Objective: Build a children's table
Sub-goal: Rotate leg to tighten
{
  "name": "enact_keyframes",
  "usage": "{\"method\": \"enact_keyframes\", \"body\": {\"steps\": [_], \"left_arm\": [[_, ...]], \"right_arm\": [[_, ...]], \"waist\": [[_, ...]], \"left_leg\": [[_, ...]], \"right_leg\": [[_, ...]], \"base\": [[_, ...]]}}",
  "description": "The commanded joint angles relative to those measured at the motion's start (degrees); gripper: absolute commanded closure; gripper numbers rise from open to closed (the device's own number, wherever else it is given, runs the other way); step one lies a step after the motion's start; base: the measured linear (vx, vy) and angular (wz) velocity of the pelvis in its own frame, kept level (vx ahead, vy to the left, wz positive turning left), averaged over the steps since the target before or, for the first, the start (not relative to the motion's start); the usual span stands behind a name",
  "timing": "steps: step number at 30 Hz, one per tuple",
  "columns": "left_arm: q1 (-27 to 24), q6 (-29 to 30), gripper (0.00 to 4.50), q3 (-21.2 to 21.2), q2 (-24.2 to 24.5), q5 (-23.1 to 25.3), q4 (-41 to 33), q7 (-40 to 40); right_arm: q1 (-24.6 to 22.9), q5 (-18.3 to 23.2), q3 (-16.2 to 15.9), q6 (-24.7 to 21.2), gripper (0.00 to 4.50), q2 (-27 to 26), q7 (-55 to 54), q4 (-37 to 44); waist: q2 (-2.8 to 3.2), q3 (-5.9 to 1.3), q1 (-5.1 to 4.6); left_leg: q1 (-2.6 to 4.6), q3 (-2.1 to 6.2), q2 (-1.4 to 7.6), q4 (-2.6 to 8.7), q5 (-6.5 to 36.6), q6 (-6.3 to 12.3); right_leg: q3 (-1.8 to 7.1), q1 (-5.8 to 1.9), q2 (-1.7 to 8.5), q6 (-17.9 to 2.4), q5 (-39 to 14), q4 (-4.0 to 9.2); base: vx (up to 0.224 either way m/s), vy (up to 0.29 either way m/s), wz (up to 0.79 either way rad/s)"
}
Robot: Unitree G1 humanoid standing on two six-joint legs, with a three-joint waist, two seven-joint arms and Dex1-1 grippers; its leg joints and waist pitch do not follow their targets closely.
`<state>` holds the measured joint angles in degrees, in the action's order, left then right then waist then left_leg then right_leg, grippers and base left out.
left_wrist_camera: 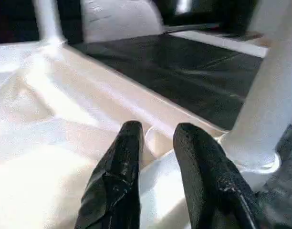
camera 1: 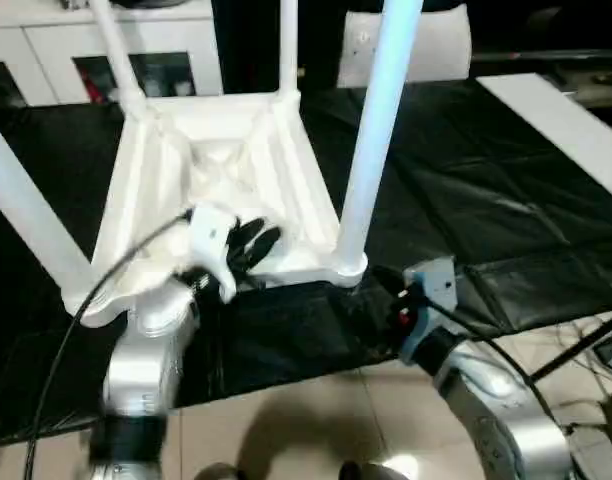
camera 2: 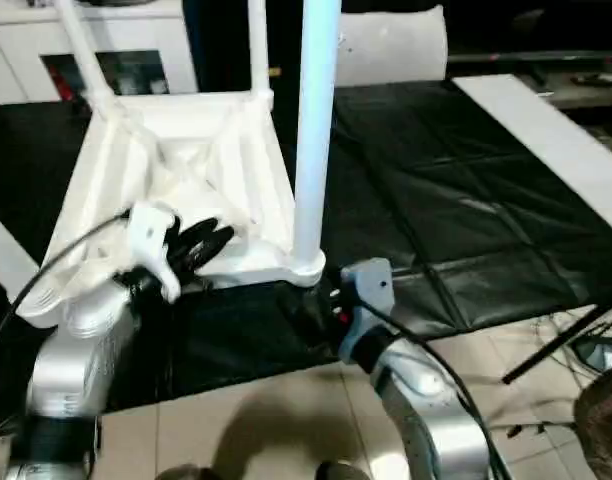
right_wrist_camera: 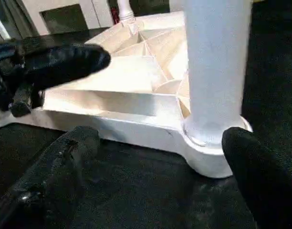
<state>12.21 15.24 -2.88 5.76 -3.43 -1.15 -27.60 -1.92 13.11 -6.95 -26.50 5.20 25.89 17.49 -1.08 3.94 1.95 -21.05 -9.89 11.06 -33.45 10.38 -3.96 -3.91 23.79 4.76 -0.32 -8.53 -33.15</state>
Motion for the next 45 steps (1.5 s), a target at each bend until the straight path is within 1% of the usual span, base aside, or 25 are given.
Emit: {"method": "enact_keyframes", "body": {"steps": [1, 4, 5, 6, 7, 8, 9, 10, 11, 12, 13, 14, 15, 16, 18, 19, 20, 21, 22, 24, 27, 29, 31, 36, 45], "left_arm": [[-0.9, 1.7, 3.21, 0.5, 0.0, 2.4, -4.3, 3.2], [-2.7, 3.4, 3.21, 1.4, 0.3, 4.4, -5.9, 5.1], [-3.3, 4.0, 3.21, 1.7, 0.1, 5.2, -6.8, 6.4], [-3.5, 4.9, 3.21, 1.7, -0.2, 5.3, -7.1, 7.1], [-3.6, 5.9, 3.21, 1.7, -0.4, 5.5, -7.7, 7.9], [-3.9, 6.8, 3.21, 1.4, -0.7, 6.1, -8.6, 9.1], [-4.0, 7.4, 3.21, 0.9, -1.0, 5.9, -8.9, 9.8], [-4.1, 8.2, 3.21, 0.1, -1.4, 5.4, -9.4, 10.5], [-4.3, 8.9, 3.21, -0.2, -1.7, 5.0, -9.9, 11.1], [-4.8, 9.6, 3.01, -1.5, -2.8, 4.0, -11.1, 12.8], [-5.4, 9.7, 3.01, -1.8, -3.0, 3.5, -11.8, 13.1], [-5.9, 10.1, 3.01, -2.1, -3.1, 3.0, -12.4, 13.1], [-6.3, 10.2, 3.01, -2.3, -3.1, 2.6, -12.9, 12.9], [-7.0, 10.0, 3.01, -3.3, -3.9, 0.8, -14.3, 13.0], [-7.4, 11.4, 3.01, -3.6, -4.3, 0.3, -15.2, 13.4], [-7.9, 12.8, 3.01, -3.6, -4.0, 0.8, -15.8, 13.9], [-8.4, 13.8, 3.01, -3.9, -4.0, 0.8, -16.1, 14.1], [-8.9, 14.9, 3.01, -4.2, -3.8, 1.1, -16.4, 14.5], [-9.5, 15.4, 3.01, -4.6, -3.5, 1.5, -16.6, 15.0], [-9.9, 15.7, 3.01, -4.9, -3.3, 1.3, -16.8, 15.4], [-11.6, 15.7, 3.01, -5.5, -3.1, 1.3, -17.8, 16.4], [-13.0, 15.4, 3.01, -6.0, -3.2, 0.7, -18.7, 16.5], [-15.9, 14.8, 3.01, -7.9, -4.1, -0.4, -20.8, 17.5], [-21.4, 12.1, 3.01, -9.5, -4.5, 0.2, -24.2, 19.2], [-27.9, 3.9, 3.01, -10.9, -6.9, 3.8, -28.1, 25.4]], "right_arm": [[1.2, -1.1, -0.7, 1.1, 0.0, 0.1, -0.4, -0.6], [2.1, -1.6, -1.0, 1.0, 0.0, 0.2, -1.3, -1.6], [2.7, -2.5, -1.7, 1.5, 0.0, 0.7, -1.4, -2.3], [2.9, -2.9, -2.0, 1.9, 0.0, 1.0, -1.2, -2.5], [3.0, -3.1, -2.2, 2.1, 0.0, 1.2, -1.0, -2.6], [3.0, -3.1, -2.2, 2.3, 0.0, 1.3, -1.0, -2.7], [3.1, -3.1, -2.1, 2.2, 0.0, 1.2, -1.0, -2.7], [3.1, -2.9, -1.8, 2.2, 0.0, 1.0, -1.3, -2.5], [3.0, -2.9, -1.7, 2.4, 0.0, 0.9, -1.5, -2.5], [3.1, -2.5, -1.8, 1.9, 0.0, 1.6, -0.9, -2.1], [3.1, -2.1, -1.9, 1.6, 0.0, 1.9, -0.6, -1.9], [3.0, -1.7, -1.9, 1.7, 0.0, 2.2, 0.1, -1.7], [2.9, -1.3, -2.0, 2.0, 0.0, 2.4, 0.6, -1.6], [2.8, -1.3, -2.1, 3.9, 0.0, 2.9, 1.6, -1.7], [2.9, -1.2, -2.3, 4.7, 0.0, 3.4, 2.4, -1.8], [2.9, -0.5, -2.4, 4.0, 0.0, 3.9, 3.6, -1.6], [3.0, 0.3, -2.1, 3.4, 0.0, 3.8, 3.8, -1.5], [3.1, 1.0, -2.0, 3.2, 0.0, 3.8, 4.1, -1.4], [3.1, 2.0, -1.6, 2.6, 0.0, 3.5, 4.1, -1.2], [3.0, 2.7, -1.3, 2.4, 0.0, 3.2, 3.9, -1.2], [3.4, 2.4, -1.0, 3.7, 0.0, 3.3, 4.1, -2.1], [3.4, 3.5, -0.7, 3.8, 0.0, 3.4, 5.2, -2.2], [3.3, 5.7, -0.4, 3.3, 0.0, 3.6, 7.0, -1.7], [3.2, 8.1, -0.7, 0.6, 0.0, 4.9, 8.6, -1.0], [4.6, 8.1, -2.2, 1.5, 0.0, 7.7, 12.2, -2.7]], "waist": [[1.17, -3.57, -0.14], [0.92, -3.39, -0.64], [2.13, -2.9, -0.19], [2.18, -2.96, -1.36], [2.91, -3.06, -1.39], [3.15, -2.82, -2.25], [3.13, -2.63, -2.42], [2.78, -2.47, -1.96], [1.88, -2.42, -1.6], [-0.27, -2.86, -0.87], [-0.53, -2.69, -0.27], [-0.18, -2.64, 1.72], [0.26, -2.83, 2.48], [1.27, -3.02, 2.33], [2.23, -3.22, 1.21], [2.56, -3.12, 0.17], [2.63, -2.92, -0.43], [2.09, -3.0, -0.87], [2.06, -3.09, -1.0], [2.02, -3.21, -1.49], [1.46, -3.13, -2.17], [1.14, -3.23, -2.31], [1.33, -3.23, -2.46], [1.05, -3.27, -2.63], [0.73, -3.22, -2.47]], "left_leg": [[0.31, 0.68, 1.87, 4.38, 19.3, 0.64], [0.65, 1.07, 1.65, 4.35, 22.1, -0.26], [-2.54, 4.08, 1.27, 6.49, 25.4, 1.2], [-2.26, 6.37, 2.08, 6.36, 31.1, 0.15], [-1.65, 7.61, 2.83, 6.59, 34.6, -0.92], [-1.57, 9.89, 3.75, 7.4, 39.1, -1.3], [-2.13, 10.85, 3.06, 7.59, 40.6, -0.72], [-2.82, 9.83, 1.38, 6.64, 40.0, -0.82], [-3.47, 8.42, -1.38, 4.65, 35.1, -1.87], [1.2, 3.76, -1.88, -1.5, 20.1, 0.97], [-1.41, 3.79, -1.24, -1.47, 12.8, 3.0], [-1.69, 3.46, -0.14, -2.41, 5.7, 4.88], [-1.78, 3.67, 0.78, -0.87, 4.1, 5.63], [-1.75, 3.22, 1.48, 1.71, 4.3, 5.74], [-0.39, 3.15, 2.72, 3.31, 10.0, 4.17], [-0.21, 3.36, 3.36, 4.57, 20.3, 1.5], [0.52, 3.82, 3.62, 5.27, 29.9, -2.01], [0.88, 3.76, 2.99, 5.26, 33.5, -3.42], [0.94, 3.63, 2.66, 5.15, 33.9, -3.59], [0.31, 3.49, 2.14, 5.12, 32.3, -3.28], [0.32, 3.01, 1.73, 4.75, 31.4, -2.42], [0.23, 2.86, 1.57, 4.52, 30.7, -1.9], [-0.07, 2.79, 1.67, 4.58, 29.8, -1.58], [-0.2, 2.61, 1.76, 4.52, 28.6, -0.8], [-0.29, 2.47, 1.85, 4.49, 28.9, -0.79]], "right_leg": [[2.11, -2.57, 2.6, -5.5, -26.6, 4.82], [1.74, -2.07, 1.99, -2.8, -30.1, 5.54], [-1.45, -4.6, 2.61, -3.1, -30.0, 4.31], [-2.37, -4.43, 2.54, -3.9, -25.8, 3.87], [-2.69, -4.44, 2.3, -5.3, -23.8, 3.53], [-2.67, -4.59, 1.86, -7.9, -18.1, 2.03], [-2.58, -4.96, 1.91, -9.5, -16.8, 1.26], [-2.1, -4.92, 2.89, -9.6, -18.9, 2.13], [-2.71, -5.35, 5.28, -8.6, -29.6, 4.41], [-0.27, -2.5, 8.32, -4.8, -44.9, 9.23], [1.45, -4.81, 10.14, -3.4, -47.6, 8.6], [2.76, -4.78, 12.13, -1.8, -52.0, 9.51], [2.34, -5.06, 11.16, -3.4, -47.9, 8.34], [0.43, -5.14, 7.71, -6.2, -39.5, 7.03], [-1.25, -4.17, 3.91, -7.4, -29.9, 5.08], [-1.51, -4.04, 2.28, -6.9, -24.6, 4.02], [-1.15, -3.71, 1.84, -5.9, -22.6, 3.94], [-0.6, -3.61, 2.28, -5.6, -22.7, 4.22], [-0.32, -3.5, 2.36, -5.5, -23.3, 4.34], [-0.01, -3.78, 2.75, -4.8, -24.8, 4.6], [0.47, -3.11, 3.07, -3.5, -29.0, 5.4], [0.53, -3.08, 3.26, -2.9, -31.3, 5.58], [0.6, -3.02, 3.27, -2.5, -31.5, 5.7], [0.68, -2.93, 3.11, -2.7, -30.6, 5.72], [0.73, -2.65, 2.89, -1.9, -31.1, 5.88]], "base": [[0.0, 0.0, 0.0], [0.0, 0.0, 0.0], [-0.037, -0.01, 0.28], [-0.037, -0.01, 0.28], [0.013, -0.035, 0.63], [0.021, -0.074, 0.63], [0.021, -0.074, 0.63], [-0.008, -0.102, 0.63], [-0.018, -0.108, 0.54], [-0.018, -0.108, 0.54], [-0.008, -0.086, 0.11], [0.0, 0.0, 0.0], [0.0, 0.0, 0.0], [0.0, 0.0, 0.0], [0.006, 0.063, -0.1], [0.006, 0.087, -0.08], [0.002, 0.095, -0.05], [0.002, 0.095, -0.05], [-0.001, 0.085, -0.04], [-0.004, 0.066, -0.07], [0.0, 0.0, 0.0], [0.0, 0.0, 0.0], [0.0, 0.0, 0.0], [0.0, 0.0, 0.0], [0.0, 0.0, 0.0]]}}
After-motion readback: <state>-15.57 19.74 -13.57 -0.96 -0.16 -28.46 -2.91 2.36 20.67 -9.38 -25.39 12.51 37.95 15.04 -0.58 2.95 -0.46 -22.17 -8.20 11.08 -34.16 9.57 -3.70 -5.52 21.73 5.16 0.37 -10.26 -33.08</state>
